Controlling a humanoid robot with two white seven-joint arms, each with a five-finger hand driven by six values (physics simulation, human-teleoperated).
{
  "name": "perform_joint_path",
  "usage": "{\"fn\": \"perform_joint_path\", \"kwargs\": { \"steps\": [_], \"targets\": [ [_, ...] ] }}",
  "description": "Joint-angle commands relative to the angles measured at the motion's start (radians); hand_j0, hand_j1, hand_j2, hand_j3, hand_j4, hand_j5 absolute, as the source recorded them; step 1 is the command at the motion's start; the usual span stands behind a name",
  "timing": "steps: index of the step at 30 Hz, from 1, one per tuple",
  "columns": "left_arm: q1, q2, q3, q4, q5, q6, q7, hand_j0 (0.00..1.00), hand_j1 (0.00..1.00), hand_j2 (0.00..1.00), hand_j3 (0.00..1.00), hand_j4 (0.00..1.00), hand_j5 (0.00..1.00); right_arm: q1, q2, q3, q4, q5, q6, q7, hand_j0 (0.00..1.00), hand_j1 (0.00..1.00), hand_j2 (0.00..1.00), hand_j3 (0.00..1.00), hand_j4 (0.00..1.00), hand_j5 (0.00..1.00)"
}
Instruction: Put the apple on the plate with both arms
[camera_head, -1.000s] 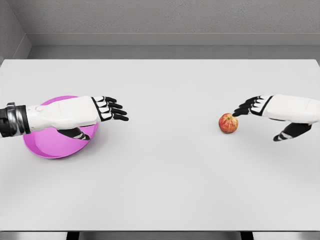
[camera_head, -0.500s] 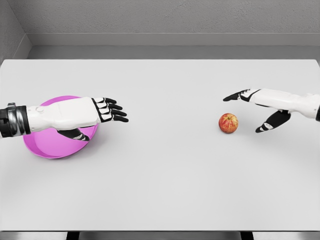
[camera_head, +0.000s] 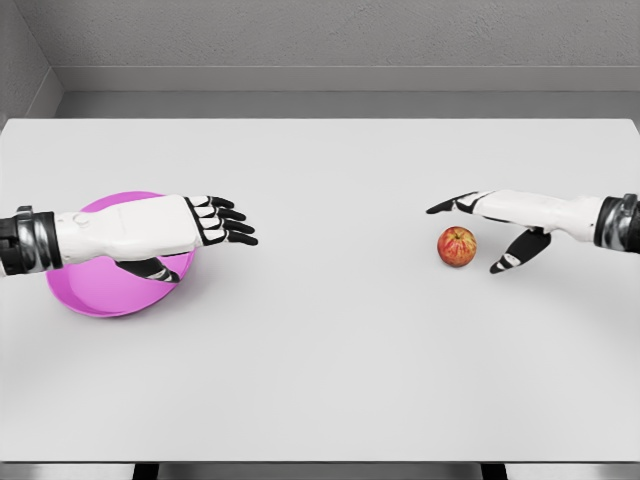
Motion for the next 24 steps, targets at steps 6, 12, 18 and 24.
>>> {"fn": "perform_joint_path", "kwargs": {
  "steps": [6, 12, 18, 24],
  "targets": [
    [0.0, -0.002, 0.001, 0.001, 0.007, 0.001, 0.0, 1.0, 1.0, 1.0, 1.0, 1.0, 1.0, -0.011, 0.019, 0.037, 0.032, -0.005, 0.007, 0.0, 1.0, 1.0, 1.0, 1.0, 1.0, 1.0],
    [0.0, -0.002, 0.001, 0.001, 0.007, 0.001, 0.0, 1.0, 1.0, 1.0, 1.0, 1.0, 1.0, -0.029, 0.036, 0.038, 0.075, -0.003, 0.005, 0.0, 1.0, 1.0, 1.0, 1.0, 1.0, 1.0],
    [-0.002, -0.004, 0.001, 0.001, 0.007, 0.001, -0.026, 1.0, 1.0, 1.0, 1.0, 1.0, 1.0, -0.038, 0.062, 0.058, 0.092, 0.024, 0.007, 0.0, 1.0, 1.0, 1.0, 1.0, 1.0, 1.0],
    [-0.002, -0.004, 0.001, -0.001, 0.007, 0.001, -0.028, 1.0, 1.0, 1.0, 1.0, 1.0, 1.0, -0.044, 0.066, 0.061, 0.092, 0.024, 0.007, 0.0, 1.0, 1.0, 1.0, 1.0, 1.0, 1.0]
  ]
}}
